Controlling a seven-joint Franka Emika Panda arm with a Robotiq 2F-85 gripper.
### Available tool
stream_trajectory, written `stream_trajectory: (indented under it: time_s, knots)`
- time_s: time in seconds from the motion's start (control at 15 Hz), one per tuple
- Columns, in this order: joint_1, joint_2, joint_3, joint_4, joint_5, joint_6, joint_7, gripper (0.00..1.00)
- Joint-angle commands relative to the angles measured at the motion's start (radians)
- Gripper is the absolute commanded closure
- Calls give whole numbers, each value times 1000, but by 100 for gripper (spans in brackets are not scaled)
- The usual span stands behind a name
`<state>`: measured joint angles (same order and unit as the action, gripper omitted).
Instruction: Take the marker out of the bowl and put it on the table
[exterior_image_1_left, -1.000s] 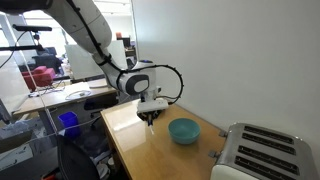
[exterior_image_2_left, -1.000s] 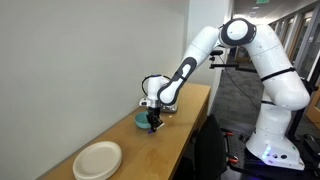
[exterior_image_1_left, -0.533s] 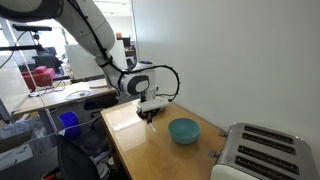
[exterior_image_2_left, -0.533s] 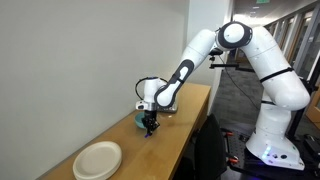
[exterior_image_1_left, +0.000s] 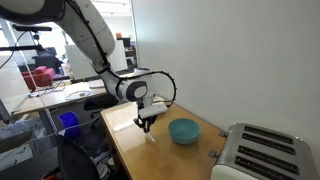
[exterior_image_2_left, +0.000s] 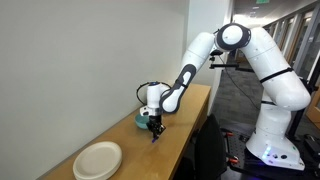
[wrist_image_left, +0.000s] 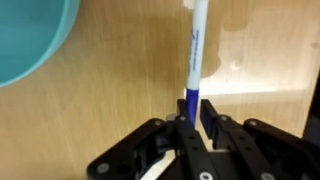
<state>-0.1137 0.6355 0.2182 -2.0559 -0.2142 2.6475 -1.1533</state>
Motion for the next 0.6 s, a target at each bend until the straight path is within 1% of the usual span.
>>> stream_trajectory:
  time_s: [0.0,0.07,0.2,0.33,0.4,0.47,0.53]
  knots:
    - [-7,-30,11,-55,-15,40,-26,46]
    - [-6,-43,16,-86,-12,65,-16,38]
    - [-5,-86,30,-148,-9,85,-5,24]
    - [-13,-152,53,-221,5,83,-6,9]
    - [3,-192,41,-256,-7,75,11,1]
    - [14,-236,30,-291,-16,73,25,0]
    - [11,-273,33,-319,-12,67,17,0]
